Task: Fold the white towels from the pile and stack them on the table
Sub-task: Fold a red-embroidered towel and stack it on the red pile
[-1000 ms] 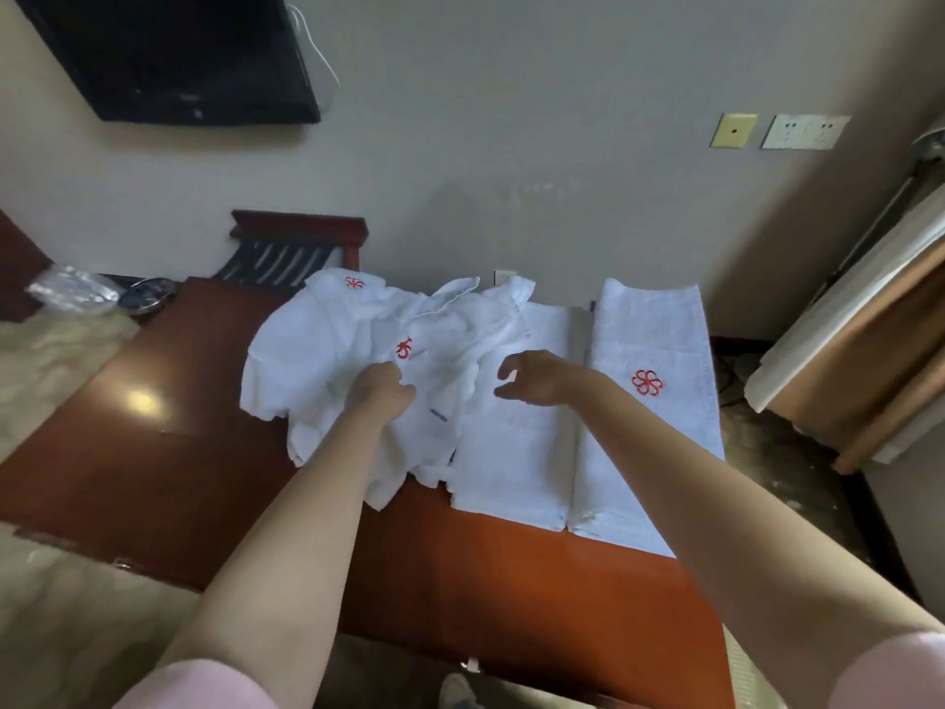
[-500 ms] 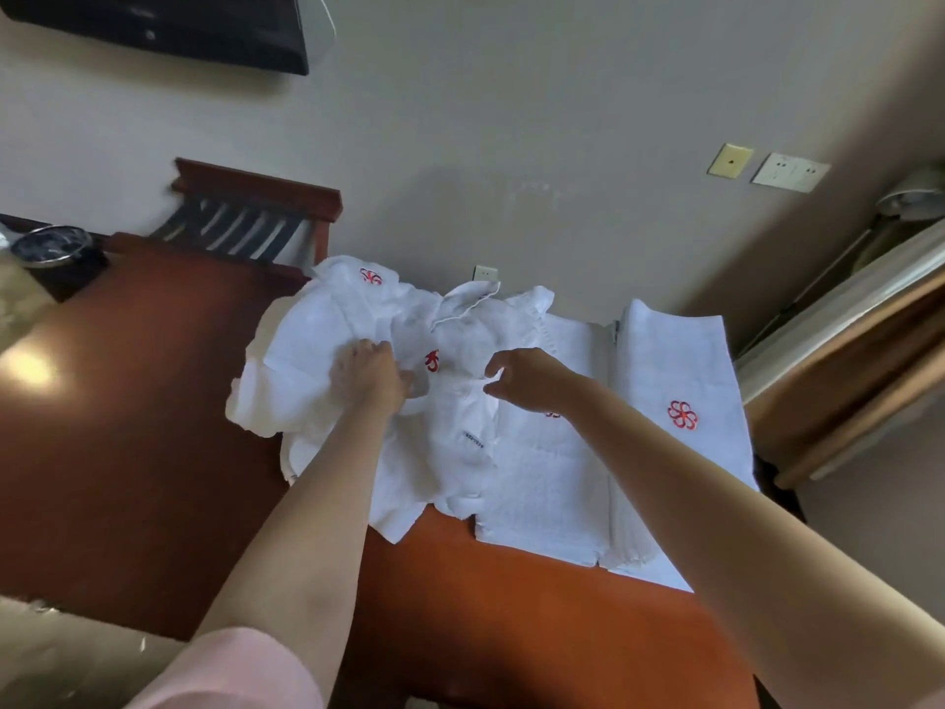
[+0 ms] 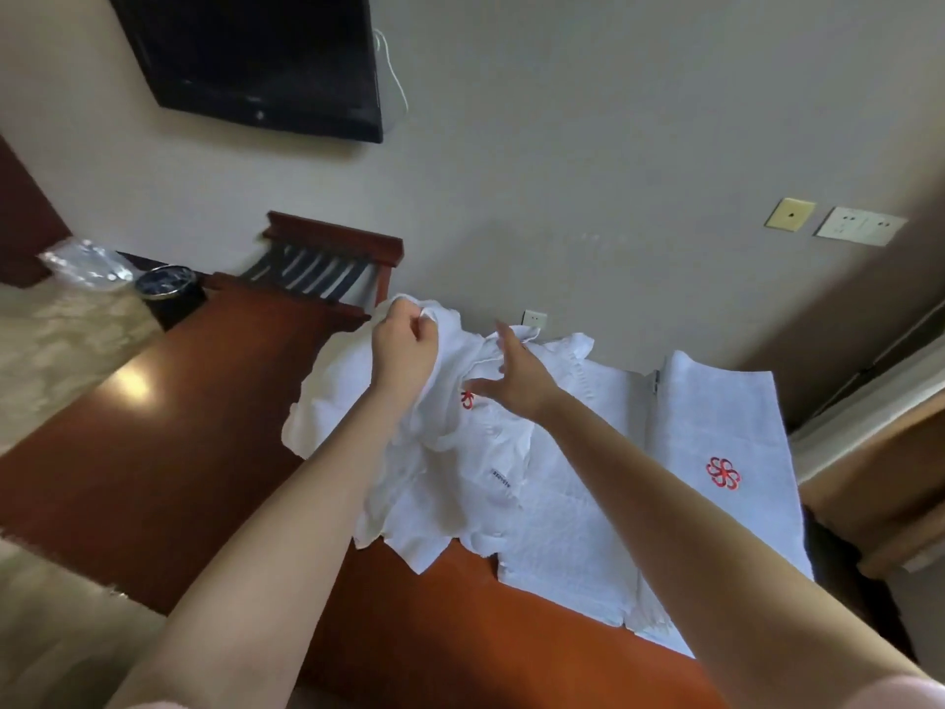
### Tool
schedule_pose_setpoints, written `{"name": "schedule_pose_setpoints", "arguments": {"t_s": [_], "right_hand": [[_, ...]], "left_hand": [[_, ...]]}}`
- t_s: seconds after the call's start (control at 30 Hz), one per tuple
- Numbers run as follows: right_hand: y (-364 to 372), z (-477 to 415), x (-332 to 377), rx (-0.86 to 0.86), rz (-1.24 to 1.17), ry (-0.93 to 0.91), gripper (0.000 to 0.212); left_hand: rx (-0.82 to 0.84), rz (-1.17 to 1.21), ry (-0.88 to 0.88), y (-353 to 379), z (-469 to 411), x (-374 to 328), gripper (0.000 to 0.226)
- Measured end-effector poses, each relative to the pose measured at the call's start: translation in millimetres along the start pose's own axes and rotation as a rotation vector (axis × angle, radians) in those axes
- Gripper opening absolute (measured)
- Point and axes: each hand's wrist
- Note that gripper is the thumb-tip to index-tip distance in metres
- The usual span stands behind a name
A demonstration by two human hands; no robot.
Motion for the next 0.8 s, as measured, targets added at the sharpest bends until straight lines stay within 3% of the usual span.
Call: {"name": "schedule_pose_setpoints", "arguments": {"t_s": [0.1,0.2,0.27,0.33,0.47,0.6,0.73,0.8], "right_hand": [[6.9,-17.2,22.4,0.005,-0.147,-0.111,0.107],[21.0,-25.9,46.6,0.023,-0.176,-0.164,0.102],[30.9,-30.9,61.8,-0.012,-0.12,-0.196,0.076],[36.4,-40.4,76.8,-0.069,-0.031,-0.204,0.024],[45.8,-63.5,96.7,-0.048,0.116,-0.142,0.018],[53.6,-82.3,108.5,-0.19,-0.122,0.001,0.033],[66.5,-93.8,124.9,-0.312,-0.337,0.047,0.022],[76.2,-98.7,132.2,-0.331,-0.395,0.064,0.023]], "left_hand": [[0.007,0.001,0.021,-25.7,1.5,-24.1,0.014],[0.095,0.013,-0.035,-49.9,-3.1,-40.1,0.012],[0.134,0.11,-0.1,-66.6,-7.0,-41.1,0.01],[0.131,0.226,-0.166,-84.6,-14.6,-35.4,0.009],[0.134,0.351,-0.179,-119.8,-42.5,-4.8,0.011],[0.372,0.375,-0.209,-150.8,-75.1,41.0,0.008],[0.567,0.39,-0.209,-161.9,-99.3,64.1,0.041],[0.631,0.486,-0.232,-158.1,-106.3,63.7,0.041]]}}
Point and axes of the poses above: each hand's wrist, its own z-axis away from the middle knuckle, its own y-axis out of the palm, x = y × z, and after that the axes turned 7 degrees about -y, right-handed
